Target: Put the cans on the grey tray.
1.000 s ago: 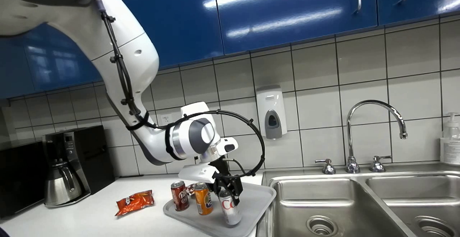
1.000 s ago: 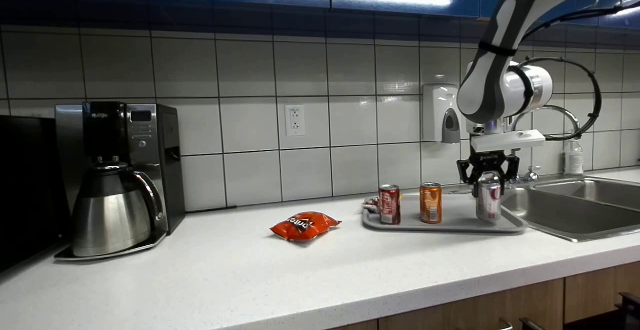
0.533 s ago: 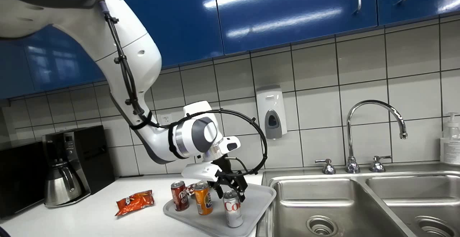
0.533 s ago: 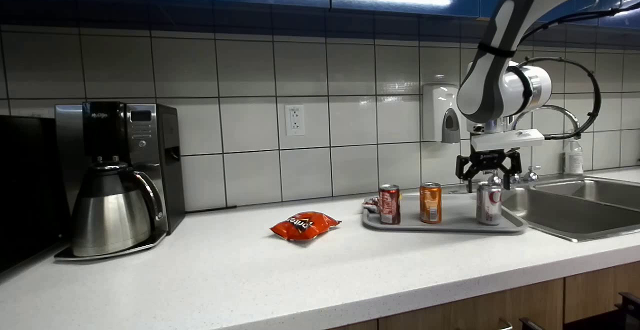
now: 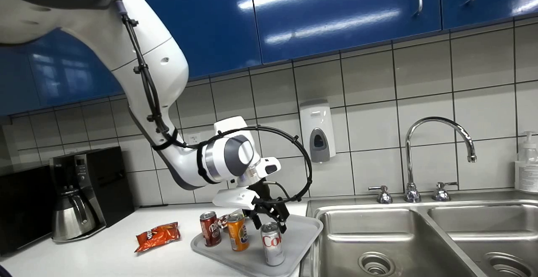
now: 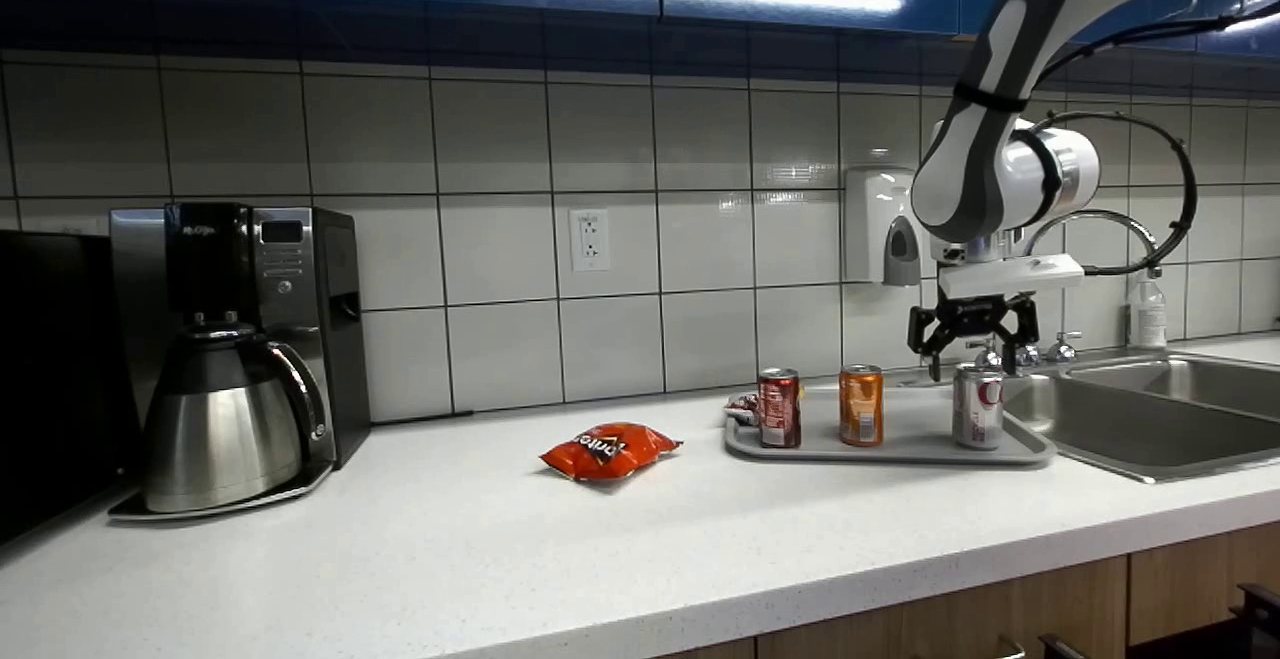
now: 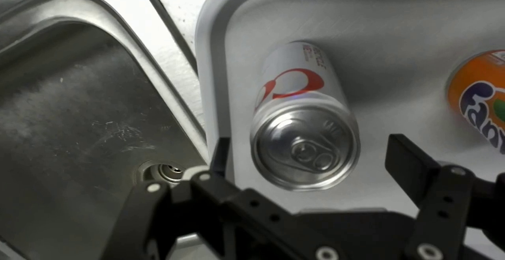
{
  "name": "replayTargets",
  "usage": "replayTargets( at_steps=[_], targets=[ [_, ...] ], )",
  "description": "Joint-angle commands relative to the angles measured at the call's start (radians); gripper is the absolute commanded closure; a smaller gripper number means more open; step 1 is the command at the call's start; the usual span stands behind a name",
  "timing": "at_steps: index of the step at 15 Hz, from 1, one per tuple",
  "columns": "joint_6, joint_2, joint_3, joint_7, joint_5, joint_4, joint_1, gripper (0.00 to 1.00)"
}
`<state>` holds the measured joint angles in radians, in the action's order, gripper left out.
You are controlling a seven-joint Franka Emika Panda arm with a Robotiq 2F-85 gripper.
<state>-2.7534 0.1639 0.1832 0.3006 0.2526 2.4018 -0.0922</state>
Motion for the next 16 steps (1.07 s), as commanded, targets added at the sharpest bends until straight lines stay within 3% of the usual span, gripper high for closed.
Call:
replayTargets(
  at_steps=[1, 8, 16],
  targets=[
    [0.001, -0.047, 0.004, -0.003, 0.005, 0.018, 0.021, 0.0],
    [-0.005, -0.163, -0.001, 0.077, 0.105, 0.082, 0.048, 0.0],
    [-0.005, -0.313, -0.085, 0.117, 0.121, 0.205, 0.024, 0.0]
  ],
)
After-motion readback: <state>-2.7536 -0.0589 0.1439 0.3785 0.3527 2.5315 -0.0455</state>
